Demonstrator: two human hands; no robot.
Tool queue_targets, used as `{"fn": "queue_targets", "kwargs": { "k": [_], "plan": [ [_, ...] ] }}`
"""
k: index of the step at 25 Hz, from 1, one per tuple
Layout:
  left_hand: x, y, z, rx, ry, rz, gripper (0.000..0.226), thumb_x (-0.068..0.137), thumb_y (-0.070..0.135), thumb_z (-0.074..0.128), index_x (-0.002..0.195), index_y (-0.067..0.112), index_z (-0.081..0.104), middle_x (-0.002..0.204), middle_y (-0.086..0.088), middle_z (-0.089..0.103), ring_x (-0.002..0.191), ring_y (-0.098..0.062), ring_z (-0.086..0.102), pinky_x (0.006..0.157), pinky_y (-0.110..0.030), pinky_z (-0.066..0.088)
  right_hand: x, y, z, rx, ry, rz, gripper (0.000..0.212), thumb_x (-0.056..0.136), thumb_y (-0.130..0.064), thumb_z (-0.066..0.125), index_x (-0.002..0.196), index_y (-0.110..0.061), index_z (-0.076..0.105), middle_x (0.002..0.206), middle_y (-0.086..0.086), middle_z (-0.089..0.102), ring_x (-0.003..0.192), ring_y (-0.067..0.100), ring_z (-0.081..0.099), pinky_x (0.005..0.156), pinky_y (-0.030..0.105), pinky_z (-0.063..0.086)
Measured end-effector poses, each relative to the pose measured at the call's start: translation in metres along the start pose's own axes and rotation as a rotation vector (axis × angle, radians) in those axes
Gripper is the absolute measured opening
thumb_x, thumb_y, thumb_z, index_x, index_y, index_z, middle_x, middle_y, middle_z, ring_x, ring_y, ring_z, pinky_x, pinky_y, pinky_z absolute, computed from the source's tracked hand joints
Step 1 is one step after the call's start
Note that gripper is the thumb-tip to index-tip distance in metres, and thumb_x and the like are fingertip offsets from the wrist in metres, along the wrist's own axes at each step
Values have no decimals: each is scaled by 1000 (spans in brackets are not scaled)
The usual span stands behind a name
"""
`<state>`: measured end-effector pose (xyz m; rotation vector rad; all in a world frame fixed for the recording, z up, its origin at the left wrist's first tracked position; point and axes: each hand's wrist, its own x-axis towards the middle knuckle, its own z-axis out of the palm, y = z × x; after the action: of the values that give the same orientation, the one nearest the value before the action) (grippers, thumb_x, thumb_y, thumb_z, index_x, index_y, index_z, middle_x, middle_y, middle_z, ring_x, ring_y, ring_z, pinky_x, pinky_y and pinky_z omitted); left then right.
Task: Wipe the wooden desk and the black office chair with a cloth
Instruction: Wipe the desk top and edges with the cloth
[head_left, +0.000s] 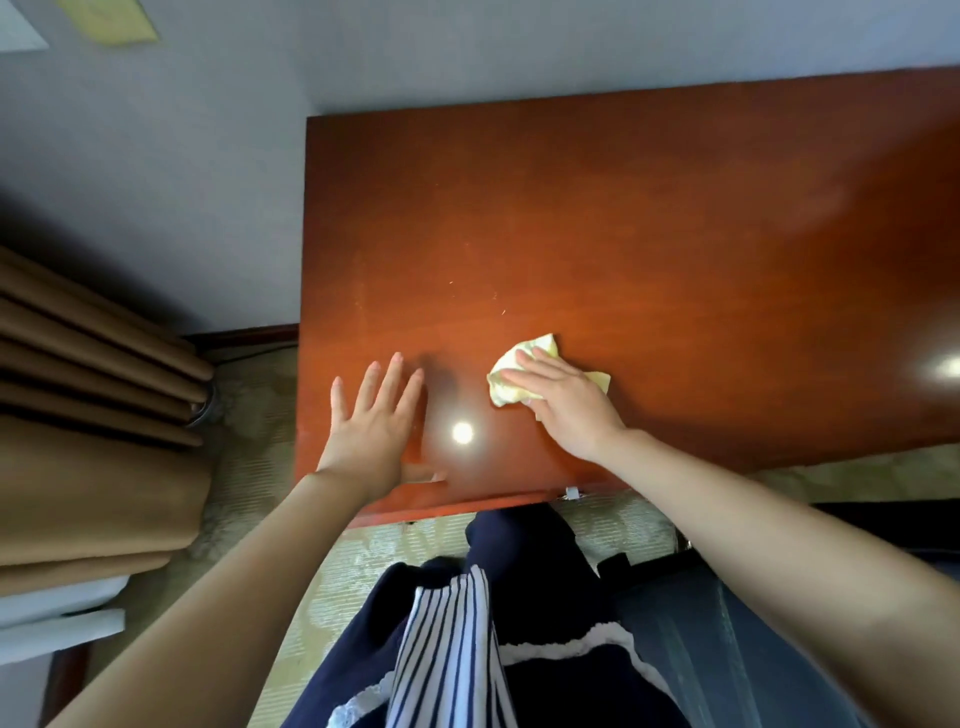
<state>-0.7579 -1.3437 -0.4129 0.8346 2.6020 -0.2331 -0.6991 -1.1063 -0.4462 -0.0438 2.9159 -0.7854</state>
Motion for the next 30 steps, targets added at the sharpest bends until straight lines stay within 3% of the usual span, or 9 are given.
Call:
{"fn": "queue_targets", "kwargs": {
  "k": [7,10,15,18,23,27,30],
  "plan": [
    [-41,-15,38,-205,5,-368,131,66,79,56,147,8,-18,157,-14,-18,144,-32,-15,113,-56,1,-23,-68,53,-51,-54,-239,44,91,-3,53,130,-23,56,145,4,43,140,23,30,117,33,19],
    [-42,-18,38,-264,-36,-495,134,65,78,59,147,4,-16,157,-15,-14,145,-33,-11,113,-58,4,-11,-71,60,-92,-185,-403,48,92,-1,49,134,-24,52,149,0,36,143,19,22,118,32,13],
    [-36,-21,34,-459,-147,-674,137,62,74,66,148,2,-14,158,-14,0,145,-30,11,112,-59,10,33,-38,34,-190,-321,-585,55,91,0,49,137,-31,47,152,-7,31,143,15,21,116,26,7],
    [-35,-22,35,-470,-134,-688,134,63,72,67,148,3,-9,155,-12,14,139,-28,27,112,-53,20,74,-13,6,-159,-262,-499,57,89,4,51,134,-30,50,150,-1,35,142,20,26,115,25,9],
    [-26,-23,33,-516,-90,-726,133,62,68,72,149,3,-5,149,-12,25,135,-27,32,108,-41,28,144,35,-29,-180,-139,-259,51,94,0,46,137,-29,46,150,3,35,139,25,28,115,34,20],
    [-31,-30,36,-604,-109,-689,134,62,62,76,150,8,-9,154,-7,16,136,-27,30,110,-39,26,176,38,-32,-103,29,-18,41,99,-13,43,139,-20,44,151,4,34,141,22,24,116,35,18],
    [-37,-37,38,-673,-126,-653,133,64,57,78,150,14,-13,158,1,6,139,-25,27,111,-41,28,180,25,-22,-112,69,18,40,99,-14,44,139,-18,45,150,6,36,142,23,24,117,35,18]
  ]
}}
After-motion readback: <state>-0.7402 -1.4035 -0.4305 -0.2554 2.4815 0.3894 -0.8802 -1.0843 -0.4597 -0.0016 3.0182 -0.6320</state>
